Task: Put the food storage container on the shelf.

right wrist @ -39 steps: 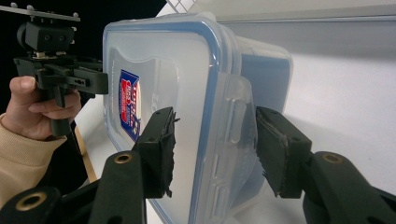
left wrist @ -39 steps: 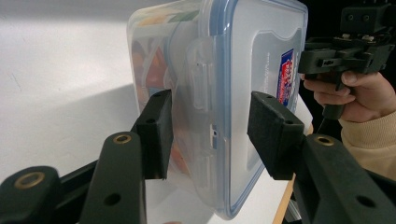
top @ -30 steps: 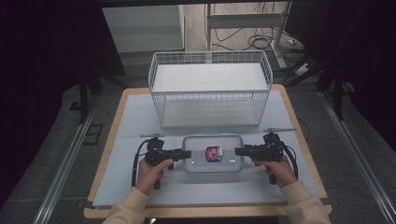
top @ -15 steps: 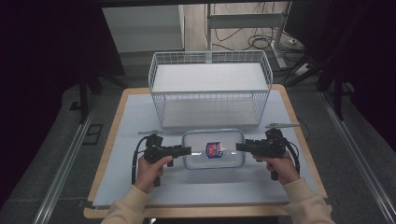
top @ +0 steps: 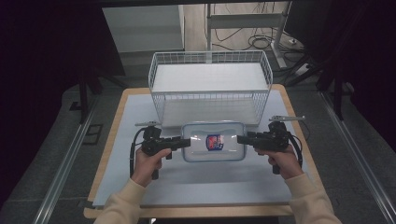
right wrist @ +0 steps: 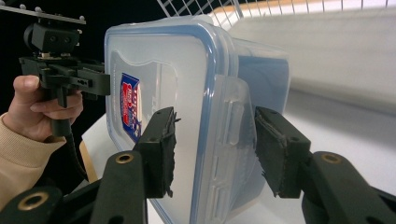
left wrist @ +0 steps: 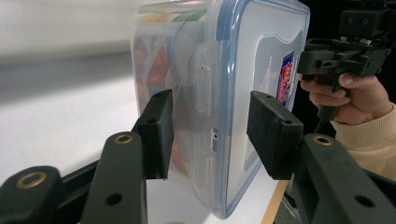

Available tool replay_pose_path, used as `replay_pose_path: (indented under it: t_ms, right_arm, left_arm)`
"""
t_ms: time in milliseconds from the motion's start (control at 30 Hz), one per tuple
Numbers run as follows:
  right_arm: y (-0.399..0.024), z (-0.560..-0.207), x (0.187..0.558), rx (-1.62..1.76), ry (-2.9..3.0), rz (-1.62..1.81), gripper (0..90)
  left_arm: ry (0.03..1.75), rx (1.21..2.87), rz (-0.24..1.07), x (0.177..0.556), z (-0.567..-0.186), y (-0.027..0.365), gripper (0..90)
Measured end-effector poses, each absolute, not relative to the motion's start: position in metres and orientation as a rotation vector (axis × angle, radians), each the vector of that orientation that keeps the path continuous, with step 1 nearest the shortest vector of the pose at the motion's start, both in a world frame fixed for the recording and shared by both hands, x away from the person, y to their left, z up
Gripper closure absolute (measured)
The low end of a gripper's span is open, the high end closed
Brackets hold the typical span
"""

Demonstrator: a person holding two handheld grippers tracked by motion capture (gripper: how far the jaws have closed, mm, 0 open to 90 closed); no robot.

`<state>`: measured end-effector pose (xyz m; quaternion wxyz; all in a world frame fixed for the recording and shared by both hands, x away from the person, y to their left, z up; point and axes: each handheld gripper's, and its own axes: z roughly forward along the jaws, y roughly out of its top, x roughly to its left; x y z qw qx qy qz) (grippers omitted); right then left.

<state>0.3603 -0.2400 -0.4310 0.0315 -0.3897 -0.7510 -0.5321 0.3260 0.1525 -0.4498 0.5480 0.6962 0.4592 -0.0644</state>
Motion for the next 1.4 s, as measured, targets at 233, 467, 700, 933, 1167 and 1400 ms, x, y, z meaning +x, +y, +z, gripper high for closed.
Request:
replay_pose_path:
  t_ms: [233,467,700,933,1167,1400]
  right_arm:
    - [-0.239,-0.406,0.362,-1.171,-2.328,-1.695,50.8]
    - [-0.235,-0.386,0.367,-1.142,-2.349,-1.732,50.8]
    - [-0.232,-0.369,0.374,-1.127,-2.355,-1.759,50.8]
    - [-0.231,-0.352,0.381,-1.113,-2.366,-1.789,50.8]
    - [-0.231,-0.335,0.391,-1.1,-2.377,-1.806,50.8]
    - [-0.231,-0.322,0.405,-1.096,-2.383,-1.812,50.7]
  left_arm:
    - [1.047,1.649,-0.114,0.33,-0.426,0.155,52.5]
    - [1.029,1.645,-0.088,0.334,-0.406,0.159,52.5]
    - [1.011,1.649,-0.065,0.342,-0.388,0.162,52.4]
    - [0.994,1.648,-0.041,0.349,-0.369,0.162,52.4]
    - [0.987,1.642,-0.027,0.36,-0.355,0.162,52.4]
    - [0.976,1.649,-0.004,0.374,-0.338,0.161,52.4]
